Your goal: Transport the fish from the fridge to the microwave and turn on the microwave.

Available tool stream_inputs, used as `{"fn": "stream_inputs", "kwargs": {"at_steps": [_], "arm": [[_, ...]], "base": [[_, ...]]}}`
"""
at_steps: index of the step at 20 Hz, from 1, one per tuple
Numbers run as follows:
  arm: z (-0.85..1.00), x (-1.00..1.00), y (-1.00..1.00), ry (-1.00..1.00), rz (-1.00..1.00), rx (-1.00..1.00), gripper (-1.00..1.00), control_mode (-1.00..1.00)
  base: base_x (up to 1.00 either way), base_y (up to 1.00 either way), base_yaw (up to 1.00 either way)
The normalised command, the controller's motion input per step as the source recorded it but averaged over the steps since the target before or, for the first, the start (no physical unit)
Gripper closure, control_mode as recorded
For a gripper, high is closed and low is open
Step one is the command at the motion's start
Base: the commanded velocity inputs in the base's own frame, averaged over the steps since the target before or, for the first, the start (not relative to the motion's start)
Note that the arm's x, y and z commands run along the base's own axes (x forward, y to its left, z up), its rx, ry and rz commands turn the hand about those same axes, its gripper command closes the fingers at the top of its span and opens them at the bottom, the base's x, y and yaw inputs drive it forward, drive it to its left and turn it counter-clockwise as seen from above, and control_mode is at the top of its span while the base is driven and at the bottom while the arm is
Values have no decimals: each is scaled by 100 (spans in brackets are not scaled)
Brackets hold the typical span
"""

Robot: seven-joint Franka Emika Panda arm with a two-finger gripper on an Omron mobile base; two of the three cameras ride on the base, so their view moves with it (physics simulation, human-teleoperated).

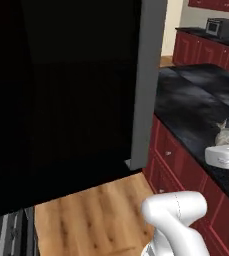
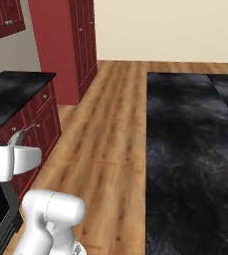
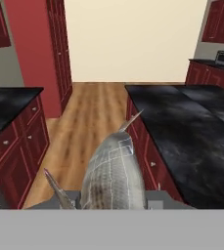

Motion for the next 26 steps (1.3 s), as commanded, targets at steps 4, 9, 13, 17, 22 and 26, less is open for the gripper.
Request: {"fn": "stream_inputs", "kwargs": {"at_steps": [4, 9, 13, 17, 22, 26], "arm": [[0, 0, 0, 0, 0, 0, 100, 100], [0, 0, 0, 0, 0, 0, 100, 100], [0, 0, 0, 0, 0, 0, 100, 100], [0, 0, 0, 0, 0, 0, 100, 100], [0, 0, 0, 0, 0, 0, 100, 100], [0, 0, 0, 0, 0, 0, 100, 100]], "base": [[89, 0, -5], [86, 0, -3], [79, 0, 1], [47, 33, 27], [7, 53, 49], [0, 30, 45]]}}
